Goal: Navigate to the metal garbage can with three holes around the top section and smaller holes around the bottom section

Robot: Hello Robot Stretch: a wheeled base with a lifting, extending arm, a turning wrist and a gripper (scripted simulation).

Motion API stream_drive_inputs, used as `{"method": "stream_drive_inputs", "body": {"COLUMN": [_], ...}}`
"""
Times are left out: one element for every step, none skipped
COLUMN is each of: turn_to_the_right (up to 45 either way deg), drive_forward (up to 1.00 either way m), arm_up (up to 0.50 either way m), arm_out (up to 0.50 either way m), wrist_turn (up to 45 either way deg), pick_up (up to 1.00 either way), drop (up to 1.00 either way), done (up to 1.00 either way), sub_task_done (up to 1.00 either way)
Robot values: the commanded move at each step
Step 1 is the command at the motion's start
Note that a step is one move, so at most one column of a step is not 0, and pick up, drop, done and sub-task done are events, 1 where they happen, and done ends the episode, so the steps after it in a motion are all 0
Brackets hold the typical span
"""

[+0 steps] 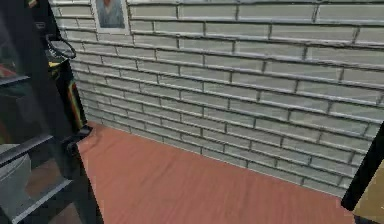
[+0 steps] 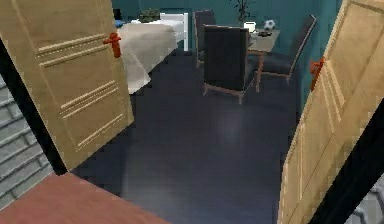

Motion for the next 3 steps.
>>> {"method": "stream_drive_inputs", "body": {"turn_to_the_right": [0.0,45.0,45.0], "drive_forward": [0.20,0.00,0.00], "arm_up": [0.00,0.00,0.00], "arm_out": [0.00,0.00,0.00], "wrist_turn": [0.0,0.0,0.0], "pick_up": [0.00,0.00,0.00], "drop": [0.00,0.00,0.00], "done": [0.00,0.00,0.00], "sub_task_done": [0.00,0.00,0.00]}}
